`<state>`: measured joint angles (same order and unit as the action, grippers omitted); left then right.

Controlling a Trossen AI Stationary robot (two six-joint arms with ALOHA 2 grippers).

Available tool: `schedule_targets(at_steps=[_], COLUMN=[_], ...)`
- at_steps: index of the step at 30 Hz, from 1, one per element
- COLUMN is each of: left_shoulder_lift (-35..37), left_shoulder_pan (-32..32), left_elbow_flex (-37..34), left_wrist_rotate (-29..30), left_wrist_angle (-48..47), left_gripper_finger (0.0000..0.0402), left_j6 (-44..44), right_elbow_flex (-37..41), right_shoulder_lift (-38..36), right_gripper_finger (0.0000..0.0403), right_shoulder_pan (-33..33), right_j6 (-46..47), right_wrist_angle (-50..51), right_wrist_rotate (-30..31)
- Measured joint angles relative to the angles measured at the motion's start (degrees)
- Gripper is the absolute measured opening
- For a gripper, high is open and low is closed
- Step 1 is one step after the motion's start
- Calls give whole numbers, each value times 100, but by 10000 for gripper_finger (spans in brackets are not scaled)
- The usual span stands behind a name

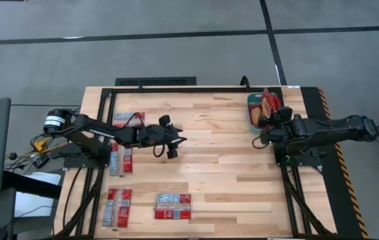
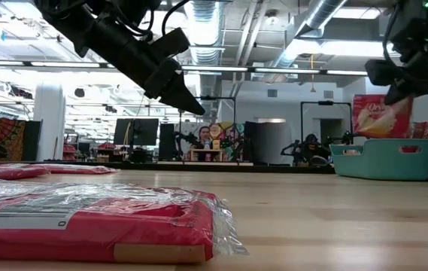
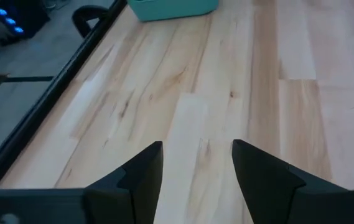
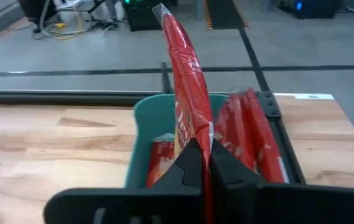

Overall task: Sort popcorn bags into baskets
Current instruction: Put the popcorn bag into the green bin

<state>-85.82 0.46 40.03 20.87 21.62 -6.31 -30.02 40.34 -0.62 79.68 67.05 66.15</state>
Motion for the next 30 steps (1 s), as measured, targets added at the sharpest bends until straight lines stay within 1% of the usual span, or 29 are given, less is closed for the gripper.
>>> schedule_targets(at_steps=[6, 13, 17, 23, 30], left_shoulder_lift=[0, 0, 0, 0, 0], left_shoulder_pan=[33, 33, 33, 33, 33], left_elbow_flex=[0, 0, 0, 0, 0], left_wrist_rotate=[-100, -103, -103, -103, -103], left_wrist_angle=[14, 44, 33, 13, 3], left_gripper_finger=[184, 184, 184, 184, 184], left_j6=[0, 2, 4, 7, 7], right_elbow_flex=[0, 0, 14, 451, 751], right_shoulder_lift=[15, 17, 17, 13, 9], right_gripper_finger=[13, 11, 14, 12, 15], right_shoulder_pan=[474, 879, 1028, 1227, 1396], right_j6=[-261, -1226, -1291, -1570, -1578], right_wrist_angle=[-130, -790, -866, -1514, -1695], right_wrist_rotate=[-260, -565, -753, -961, -997])
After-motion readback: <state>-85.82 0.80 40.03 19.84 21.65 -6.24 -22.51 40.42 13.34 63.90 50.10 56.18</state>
